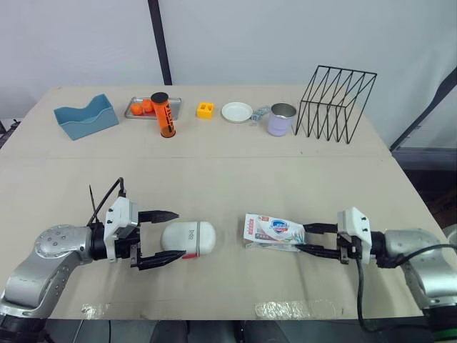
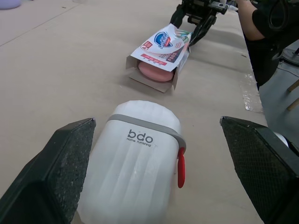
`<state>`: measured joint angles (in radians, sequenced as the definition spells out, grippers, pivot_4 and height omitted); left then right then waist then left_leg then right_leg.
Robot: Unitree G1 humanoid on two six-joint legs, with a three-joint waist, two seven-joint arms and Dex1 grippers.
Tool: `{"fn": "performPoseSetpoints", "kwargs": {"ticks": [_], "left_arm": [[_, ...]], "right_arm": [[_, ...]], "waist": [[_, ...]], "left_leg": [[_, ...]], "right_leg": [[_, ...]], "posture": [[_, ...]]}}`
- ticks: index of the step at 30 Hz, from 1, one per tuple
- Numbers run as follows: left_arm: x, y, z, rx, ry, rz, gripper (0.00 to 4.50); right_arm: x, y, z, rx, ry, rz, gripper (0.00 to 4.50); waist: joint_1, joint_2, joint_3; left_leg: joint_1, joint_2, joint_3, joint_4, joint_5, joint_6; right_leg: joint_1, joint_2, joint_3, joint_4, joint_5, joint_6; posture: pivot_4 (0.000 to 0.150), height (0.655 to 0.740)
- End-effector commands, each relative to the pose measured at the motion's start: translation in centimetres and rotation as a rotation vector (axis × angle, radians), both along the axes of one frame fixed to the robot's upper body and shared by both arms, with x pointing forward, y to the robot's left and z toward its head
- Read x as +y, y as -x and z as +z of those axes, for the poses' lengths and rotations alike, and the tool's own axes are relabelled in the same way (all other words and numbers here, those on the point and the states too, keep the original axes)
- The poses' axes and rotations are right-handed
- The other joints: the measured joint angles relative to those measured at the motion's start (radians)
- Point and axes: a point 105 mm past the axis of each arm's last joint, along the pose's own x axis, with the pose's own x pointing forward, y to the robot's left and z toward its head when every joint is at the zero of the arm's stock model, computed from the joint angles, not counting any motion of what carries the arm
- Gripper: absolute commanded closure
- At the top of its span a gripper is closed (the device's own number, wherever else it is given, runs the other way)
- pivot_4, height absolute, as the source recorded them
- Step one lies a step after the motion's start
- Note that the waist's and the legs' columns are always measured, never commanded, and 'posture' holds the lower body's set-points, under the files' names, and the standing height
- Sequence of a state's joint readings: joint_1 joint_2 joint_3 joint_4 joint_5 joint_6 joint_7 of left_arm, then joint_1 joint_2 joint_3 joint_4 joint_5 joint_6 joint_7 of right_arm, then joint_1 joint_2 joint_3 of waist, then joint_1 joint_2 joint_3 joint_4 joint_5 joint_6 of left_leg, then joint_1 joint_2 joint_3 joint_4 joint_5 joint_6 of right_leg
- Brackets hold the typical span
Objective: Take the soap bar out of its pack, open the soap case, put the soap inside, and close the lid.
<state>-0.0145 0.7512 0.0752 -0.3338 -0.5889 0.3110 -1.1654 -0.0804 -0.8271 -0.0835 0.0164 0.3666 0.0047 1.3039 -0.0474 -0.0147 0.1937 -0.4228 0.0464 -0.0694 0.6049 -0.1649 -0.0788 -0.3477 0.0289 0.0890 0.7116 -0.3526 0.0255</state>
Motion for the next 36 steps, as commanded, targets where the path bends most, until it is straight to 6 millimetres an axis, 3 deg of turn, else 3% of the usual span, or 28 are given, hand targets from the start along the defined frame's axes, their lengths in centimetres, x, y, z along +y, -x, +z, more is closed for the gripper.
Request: {"fn": "performPoseSetpoints", "kwargs": {"ticks": [1, 8, 22, 36], "left_arm": [[-0.3, 0.1, 0.6, -0.038, 0.000, -0.022, 0.00], [-0.3, -0.1, 0.6, -0.039, 0.001, -0.023, 0.00], [-0.3, 0.1, 0.4, -0.031, -0.005, -0.024, 0.00], [-0.5, -0.4, 0.7, -0.041, 0.003, -0.058, 0.00]], "right_arm": [[0.3, -0.8, 3.0, -0.070, 0.026, 0.046, 2.40], [1.1, -1.2, 5.4, -0.064, 0.060, 0.106, 2.40], [0.9, -0.9, 6.2, -0.063, 0.080, 0.134, 2.40], [-2.4, -0.3, 8.4, -0.086, 0.066, 0.020, 2.40]], "waist": [[0.000, 0.000, 0.000], [0.000, 0.000, 0.000], [0.000, 0.000, 0.000], [0.000, 0.000, 0.000]], "left_leg": [[0.000, 0.000, 0.000, 0.000, 0.000, 0.000], [-0.001, 0.000, 0.000, 0.000, 0.000, 0.000], [0.000, 0.000, 0.000, 0.000, 0.000, 0.000], [0.000, 0.000, 0.000, 0.000, 0.000, 0.000]], "right_leg": [[0.000, 0.000, 0.000, 0.000, 0.000, 0.000], [0.000, 0.000, 0.000, 0.000, 0.000, -0.001], [0.000, 0.000, 0.000, 0.000, 0.000, -0.001], [0.000, 0.000, 0.000, 0.000, 0.000, -0.001]], "posture": [[0.150, 0.7400], [0.150, 0.7400], [0.150, 0.7400], [0.150, 0.7400]]}}
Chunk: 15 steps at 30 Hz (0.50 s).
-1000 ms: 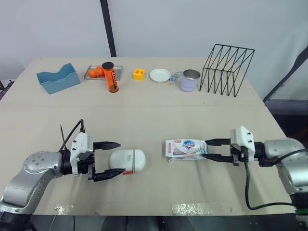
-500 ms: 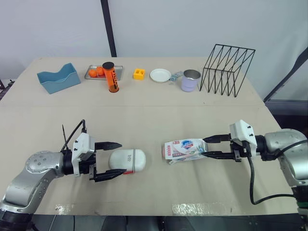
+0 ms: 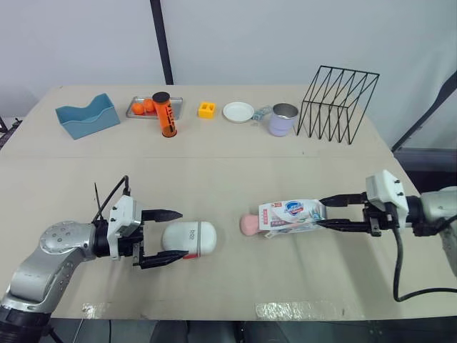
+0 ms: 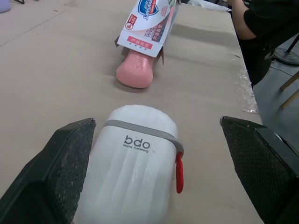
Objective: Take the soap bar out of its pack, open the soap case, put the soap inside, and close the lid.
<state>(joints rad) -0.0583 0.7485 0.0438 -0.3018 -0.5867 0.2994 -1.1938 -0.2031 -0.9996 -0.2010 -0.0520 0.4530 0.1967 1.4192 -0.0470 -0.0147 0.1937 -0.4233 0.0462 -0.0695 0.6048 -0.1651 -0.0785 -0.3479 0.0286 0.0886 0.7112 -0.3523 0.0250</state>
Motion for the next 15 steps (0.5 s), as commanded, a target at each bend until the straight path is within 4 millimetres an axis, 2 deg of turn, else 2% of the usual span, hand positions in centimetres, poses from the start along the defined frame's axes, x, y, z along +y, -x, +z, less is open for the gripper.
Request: {"fn": "performPoseSetpoints", "kwargs": {"ticks": [1, 10, 15], "left_arm": [[0.0, -0.1, 0.6, -0.038, 0.003, -0.015, 0.00], [1.8, -0.8, 1.4, -0.049, 0.009, 0.008, 0.00], [2.8, -1.0, 1.5, -0.052, -0.016, 0.012, 0.00]], "right_arm": [[-1.1, 0.4, 1.9, -0.053, -0.013, -0.026, 2.40], [-6.4, 1.0, 3.6, -0.096, -0.079, -0.249, 2.40], [-8.9, 0.0, 4.4, -0.175, -0.163, -0.403, 2.40]], "waist": [[-0.001, 0.000, 0.000], [0.000, 0.000, 0.000], [-0.002, 0.000, 0.000]], "left_leg": [[0.000, 0.000, 0.000, 0.000, 0.000, 0.000], [0.000, 0.000, 0.000, 0.000, 0.000, 0.000], [0.001, 0.000, 0.001, 0.000, 0.000, 0.000]], "right_leg": [[0.000, 0.000, 0.000, 0.000, 0.000, 0.000], [0.000, 0.000, 0.000, 0.000, 0.000, 0.000], [0.000, 0.000, 0.001, 0.000, 0.000, 0.000]], "posture": [[0.150, 0.7400], [0.150, 0.7400], [0.150, 0.7400]]}}
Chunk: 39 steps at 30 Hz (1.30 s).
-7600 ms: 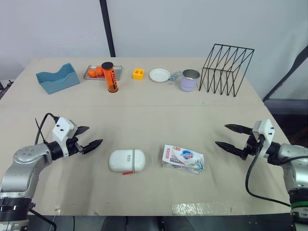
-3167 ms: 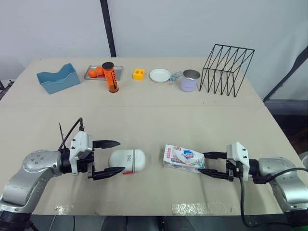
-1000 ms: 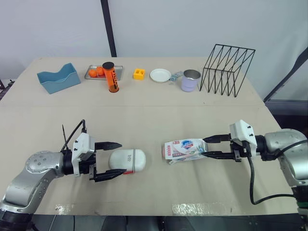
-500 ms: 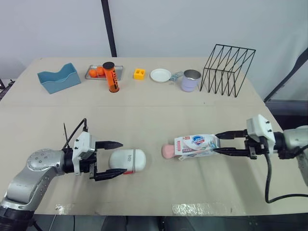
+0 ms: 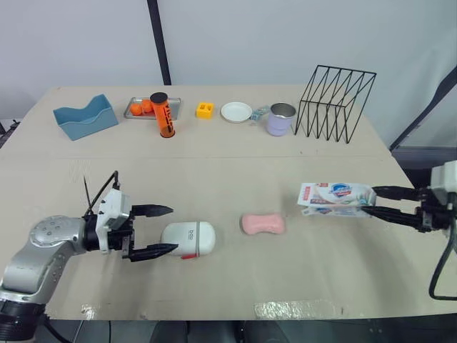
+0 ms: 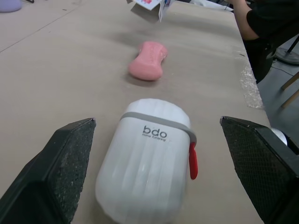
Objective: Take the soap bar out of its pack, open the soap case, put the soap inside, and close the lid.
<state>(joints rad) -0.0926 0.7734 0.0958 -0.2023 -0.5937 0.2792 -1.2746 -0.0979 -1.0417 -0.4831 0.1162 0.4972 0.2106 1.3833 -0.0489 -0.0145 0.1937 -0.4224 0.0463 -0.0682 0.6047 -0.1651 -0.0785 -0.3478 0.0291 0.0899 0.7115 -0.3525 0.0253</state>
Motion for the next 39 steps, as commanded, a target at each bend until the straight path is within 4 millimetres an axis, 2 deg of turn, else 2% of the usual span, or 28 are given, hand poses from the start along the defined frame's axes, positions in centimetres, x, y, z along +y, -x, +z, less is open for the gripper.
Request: {"fn": "performPoseSetpoints", "kwargs": {"ticks": [1, 5, 9, 16, 20, 30, 39], "left_arm": [[0.8, -0.2, 1.1, -0.053, -0.014, 0.000, 0.00], [0.9, -0.5, 1.3, -0.064, -0.011, 0.019, 0.00], [0.6, -0.3, 1.4, -0.068, -0.001, 0.030, 0.00], [0.3, 0.2, 1.3, -0.059, 0.012, 0.045, 0.00], [0.1, 0.3, 1.3, -0.055, 0.019, 0.049, 0.00], [-0.5, 0.7, 1.2, -0.039, 0.032, 0.029, 0.00], [-0.5, 0.7, 1.0, -0.035, 0.028, 0.029, 0.00]], "right_arm": [[-1.9, -0.8, 2.0, -0.132, -0.053, -0.113, 2.40], [-4.3, -2.1, 2.1, -0.225, -0.157, -0.301, 2.40], [-5.1, -2.7, 0.5, -0.264, -0.253, -0.442, 2.40], [-4.1, -2.7, -2.6, -0.272, -0.357, -0.608, 2.40], [-2.4, -2.9, -5.5, -0.195, -0.427, -0.714, 2.40], [-1.3, -2.6, -9.4, -0.024, -0.334, -0.799, 2.40], [-0.6, -2.2, -10.3, 0.031, -0.273, -0.763, 2.40]], "waist": [[0.000, 0.000, 0.000], [0.001, 0.000, 0.000], [0.001, 0.000, 0.000], [0.000, 0.001, 0.000], [0.001, 0.002, 0.000], [0.001, 0.002, -0.001], [0.000, 0.000, -0.002]], "left_leg": [[0.000, 0.000, 0.000, 0.000, 0.000, 0.000], [0.000, 0.000, 0.000, 0.000, 0.000, 0.000], [0.000, 0.000, 0.000, 0.000, 0.000, 0.000], [0.000, 0.000, 0.001, -0.001, 0.000, 0.000], [0.000, 0.000, 0.001, -0.001, 0.000, 0.000], [0.000, 0.000, 0.002, -0.001, 0.000, 0.000], [0.001, 0.001, 0.004, -0.001, 0.000, 0.000]], "right_leg": [[0.000, 0.000, 0.000, 0.000, 0.000, 0.000], [0.000, 0.000, 0.000, 0.000, 0.000, 0.000], [0.000, 0.000, 0.000, 0.000, 0.000, -0.001], [0.000, 0.000, 0.001, 0.000, 0.001, -0.001], [-0.001, 0.000, 0.002, 0.001, 0.000, 0.000], [-0.001, 0.000, 0.003, 0.001, 0.000, 0.000], [-0.001, 0.001, 0.005, 0.001, 0.000, 0.000]], "posture": [[0.150, 0.7400], [0.150, 0.7400], [0.150, 0.7400], [0.150, 0.7400], [0.150, 0.7400], [0.150, 0.7400], [0.150, 0.7400]]}}
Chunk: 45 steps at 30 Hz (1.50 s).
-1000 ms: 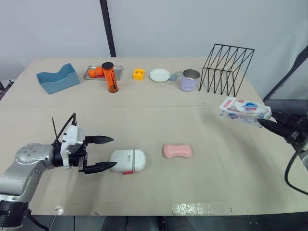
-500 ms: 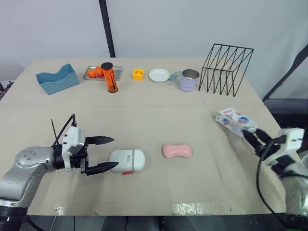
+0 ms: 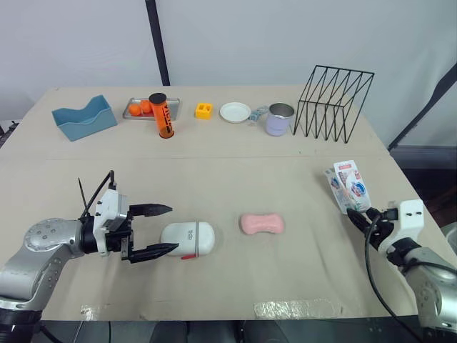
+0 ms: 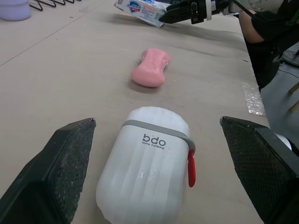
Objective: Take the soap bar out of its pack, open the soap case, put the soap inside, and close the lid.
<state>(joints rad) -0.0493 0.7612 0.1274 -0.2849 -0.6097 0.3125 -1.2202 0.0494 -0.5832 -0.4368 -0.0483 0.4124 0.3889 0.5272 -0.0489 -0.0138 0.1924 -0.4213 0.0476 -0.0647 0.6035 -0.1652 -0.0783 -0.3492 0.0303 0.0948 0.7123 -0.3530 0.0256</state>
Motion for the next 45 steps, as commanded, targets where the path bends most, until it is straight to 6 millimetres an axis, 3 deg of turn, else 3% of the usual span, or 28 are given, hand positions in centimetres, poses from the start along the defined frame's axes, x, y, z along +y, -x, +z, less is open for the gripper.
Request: {"fn": "performPoseSetpoints", "kwargs": {"ticks": [1, 8, 11, 15, 21, 25, 28, 33, 34, 36, 41, 45], "left_arm": [[-0.1, 0.1, 0.5, -0.020, 0.010, -0.003, 0.00], [-0.2, 0.1, 0.3, -0.019, 0.008, -0.005, 0.00], [-0.4, 0.0, 0.2, -0.020, 0.008, -0.007, 0.00], [-0.4, 0.0, 0.2, -0.020, 0.008, -0.007, 0.00], [-0.5, -0.1, 0.0, -0.022, 0.008, -0.005, 0.00], [-0.6, -0.1, 0.0, -0.023, 0.010, -0.006, 0.00], [-0.6, -0.2, 0.0, -0.025, 0.007, -0.007, 0.00], [-0.4, -0.4, 0.1, -0.031, -0.008, -0.013, 0.00], [-0.3, -0.4, 0.1, -0.034, -0.015, -0.017, 0.00], [-0.3, -0.4, 0.1, -0.038, -0.023, -0.023, 0.00], [-0.2, -0.2, -0.1, -0.046, -0.046, -0.031, 0.00], [-0.1, 0.0, -0.3, -0.053, -0.067, -0.042, 0.00]], "right_arm": [[0.4, 0.1, 0.0, 0.011, 0.023, 0.036, 2.40], [0.5, -0.3, 0.8, -0.013, 0.038, 0.068, 2.40], [0.5, -0.4, 1.4, -0.026, 0.040, 0.086, 1.68], [0.3, -0.2, 1.7, -0.043, 0.041, 0.092, 0.05], [-0.8, 0.2, 2.5, -0.084, 0.064, 0.103, 0.02], [-2.3, 0.4, 4.7, -0.186, 0.147, 0.167, 0.02], [-2.0, 0.1, 6.6, -0.254, 0.207, 0.277, 0.02], [2.7, -1.4, 10.1, -0.339, 0.217, 0.568, 0.02], [4.7, -1.3, 10.3, -0.329, 0.199, 0.671, 0.02], [7.7, -0.9, 10.2, -0.301, 0.173, 0.833, 0.02], [12.9, 0.9, 8.4, -0.209, 0.197, 1.162, 0.02], [15.3, 1.8, 7.6, -0.198, 0.233, 1.311, 0.02]], "waist": [[0.000, -0.001, 0.000], [0.000, -0.001, 0.000], [0.000, 0.000, 0.000], [0.001, -0.001, 0.000], [0.001, -0.001, 0.000], [0.001, 0.000, 0.000], [-0.001, -0.001, 0.000], [-0.012, 0.000, 0.000], [-0.012, 0.000, 0.000], [-0.011, 0.000, 0.000], [-0.002, 0.000, 0.001], [0.001, -0.001, 0.001]], "left_leg": [[0.000, 0.000, 0.000, 0.000, 0.000, 0.000], [0.000, 0.000, 0.001, 0.000, 0.000, 0.000], [0.000, 0.000, 0.001, 0.000, 0.000, 0.000], [0.000, 0.000, 0.001, 0.000, 0.000, 0.000], [-0.001, 0.000, 0.001, 0.000, 0.000, 0.000], [-0.001, -0.001, 0.001, 0.000, 0.000, 0.000], [0.000, -0.001, 0.002, 0.000, 0.000, 0.001], [0.002, 0.001, 0.005, 0.000, -0.001, 0.001], [0.002, 0.001, 0.005, 0.000, -0.001, 0.001], [0.002, 0.001, 0.004, -0.001, -0.001, 0.002], [0.000, -0.001, 0.004, 0.000, -0.002, 0.003], [0.000, -0.001, 0.004, 0.001, -0.002, 0.003]], "right_leg": [[0.000, 0.000, 0.000, 0.000, 0.000, 0.000], [0.000, 0.000, 0.001, 0.000, 0.000, 0.000], [0.000, 0.000, 0.001, 0.000, 0.000, 0.000], [-0.001, 0.000, 0.001, 0.000, 0.000, 0.000], [-0.001, 0.000, 0.001, 0.000, 0.000, 0.000], [-0.001, -0.001, 0.001, 0.000, 0.000, 0.000], [-0.001, 0.000, 0.002, 0.000, 0.000, 0.000], [0.000, 0.001, 0.005, 0.001, 0.000, 0.000], [0.000, 0.001, 0.005, 0.001, 0.000, 0.000], [0.000, 0.001, 0.004, 0.000, 0.000, 0.000], [-0.001, -0.002, 0.004, -0.001, 0.001, -0.001], [-0.001, -0.002, 0.004, -0.001, 0.000, 0.000]], "posture": [[0.150, 0.7400], [0.150, 0.7400], [0.150, 0.7400], [0.150, 0.7400], [0.150, 0.7400], [0.150, 0.7400], [0.150, 0.7400], [0.150, 0.7400], [0.150, 0.7400], [0.150, 0.7400], [0.150, 0.7400], [0.150, 0.7400]]}}
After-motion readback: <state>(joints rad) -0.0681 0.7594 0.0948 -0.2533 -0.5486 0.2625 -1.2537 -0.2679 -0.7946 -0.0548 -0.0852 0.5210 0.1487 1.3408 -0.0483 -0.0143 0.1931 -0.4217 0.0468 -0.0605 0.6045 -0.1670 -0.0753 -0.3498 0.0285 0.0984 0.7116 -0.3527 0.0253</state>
